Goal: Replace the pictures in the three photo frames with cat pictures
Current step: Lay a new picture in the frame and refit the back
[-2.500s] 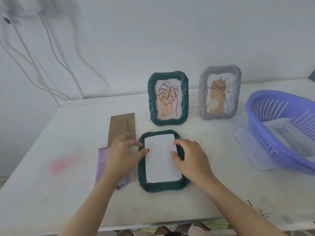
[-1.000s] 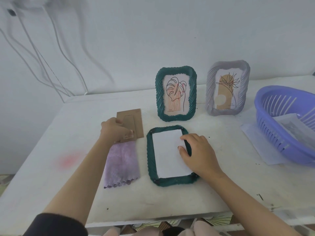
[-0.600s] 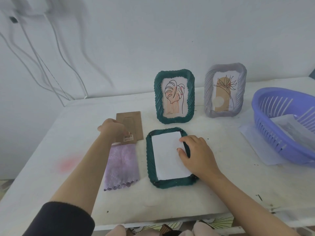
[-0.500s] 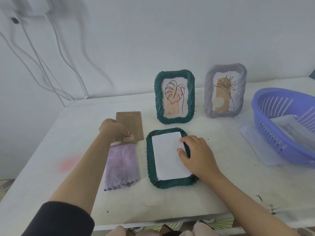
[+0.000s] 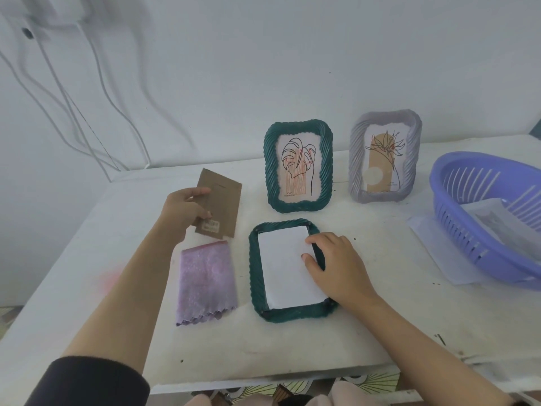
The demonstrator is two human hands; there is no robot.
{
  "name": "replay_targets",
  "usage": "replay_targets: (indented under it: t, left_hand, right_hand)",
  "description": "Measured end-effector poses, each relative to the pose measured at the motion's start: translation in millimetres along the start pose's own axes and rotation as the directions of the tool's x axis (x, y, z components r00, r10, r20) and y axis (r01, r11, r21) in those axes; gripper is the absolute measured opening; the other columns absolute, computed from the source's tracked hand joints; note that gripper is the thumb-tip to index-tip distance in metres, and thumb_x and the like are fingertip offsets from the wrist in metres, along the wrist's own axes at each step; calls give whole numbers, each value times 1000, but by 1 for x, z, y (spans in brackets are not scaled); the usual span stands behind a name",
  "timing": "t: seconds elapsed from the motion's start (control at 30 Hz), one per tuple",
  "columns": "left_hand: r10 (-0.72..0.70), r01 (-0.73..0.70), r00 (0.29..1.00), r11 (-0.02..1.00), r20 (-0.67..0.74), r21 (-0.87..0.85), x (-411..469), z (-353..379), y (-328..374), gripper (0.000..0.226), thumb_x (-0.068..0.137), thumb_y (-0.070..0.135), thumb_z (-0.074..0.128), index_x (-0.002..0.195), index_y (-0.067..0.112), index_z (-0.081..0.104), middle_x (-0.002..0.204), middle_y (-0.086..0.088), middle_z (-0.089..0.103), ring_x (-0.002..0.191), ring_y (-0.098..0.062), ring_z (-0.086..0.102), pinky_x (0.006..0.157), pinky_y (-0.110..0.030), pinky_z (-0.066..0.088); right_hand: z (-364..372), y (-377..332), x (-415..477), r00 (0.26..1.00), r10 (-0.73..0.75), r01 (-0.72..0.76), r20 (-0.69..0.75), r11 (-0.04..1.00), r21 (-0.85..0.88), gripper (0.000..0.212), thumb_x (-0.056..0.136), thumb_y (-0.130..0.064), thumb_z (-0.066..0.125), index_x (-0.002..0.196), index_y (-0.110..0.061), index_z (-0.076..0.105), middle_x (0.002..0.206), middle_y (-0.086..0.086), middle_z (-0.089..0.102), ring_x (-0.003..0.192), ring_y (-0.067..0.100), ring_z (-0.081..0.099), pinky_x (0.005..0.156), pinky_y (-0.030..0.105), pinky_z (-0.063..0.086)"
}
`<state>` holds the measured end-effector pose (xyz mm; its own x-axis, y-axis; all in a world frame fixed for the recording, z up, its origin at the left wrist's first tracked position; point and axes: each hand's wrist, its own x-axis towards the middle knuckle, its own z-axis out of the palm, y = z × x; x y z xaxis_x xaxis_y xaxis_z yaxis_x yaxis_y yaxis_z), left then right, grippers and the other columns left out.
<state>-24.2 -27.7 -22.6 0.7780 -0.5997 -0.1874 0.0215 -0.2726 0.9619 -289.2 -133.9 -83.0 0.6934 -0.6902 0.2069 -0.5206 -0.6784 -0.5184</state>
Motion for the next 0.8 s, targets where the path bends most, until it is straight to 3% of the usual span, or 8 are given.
replay_targets:
  t: [0.17,0.33,0.43,0.5,0.6,0.7,0.8]
  left_hand:
    - [58,-65,997,986,-52,-152,-14,-3,8,51,71,-16,63,117,4,56,101,-14,61,77,-23,63,61,-21,57]
    - [36,-23,998,973,52,-228,-53,18,6,44,73,-12,65,111,9,58,96,-10,63,78,-25,66,66,-27,58]
    - [26,7,991,970,133,-242,-76,38,-3,40,71,-12,66,102,13,61,101,-12,62,87,-29,64,69,-30,59]
    - [14,32,983,969,182,-243,-88,49,-9,42,69,-11,69,102,14,62,104,-14,63,91,-31,65,71,-33,59]
    - [-3,50,971,980,239,-191,-101,61,-18,52,56,-1,79,103,16,62,101,-14,66,89,-28,67,71,-35,58]
    - [29,-2,971,993,239,-117,-109,65,-28,52,60,8,82,105,18,58,98,-6,67,87,-20,66,73,-33,57]
    - [158,-178,968,980,192,90,-111,62,-39,30,80,15,70,105,24,56,100,4,64,91,-14,61,79,-28,52]
  right_hand:
    - [-1,0,-1,1000,3,-3,-4,1000,23,29,92,-32,49,119,-22,56,120,-8,57,104,16,48,85,25,39]
    - [-2,-1,-2,989,-10,27,-145,992,120,22,91,-22,51,111,-20,63,106,-6,63,91,5,48,74,12,35]
    - [-6,-9,0,990,67,-25,-123,947,321,21,92,-25,51,111,-24,61,92,-12,65,71,0,49,63,7,36]
    - [-12,-17,3,987,156,-106,-45,829,550,18,91,-26,54,108,-27,60,86,-10,68,71,5,57,62,9,42]
    - [-20,-24,8,967,250,-208,52,654,727,21,88,-21,60,107,-29,58,78,-4,69,77,7,63,70,12,48]
    - [-23,-21,10,955,282,-254,91,618,745,32,83,-9,63,109,-27,57,69,-2,66,68,10,63,71,23,51]
    - [-24,-16,8,948,285,-292,140,609,737,35,84,-4,61,110,-27,58,69,0,66,64,11,60,62,25,51]
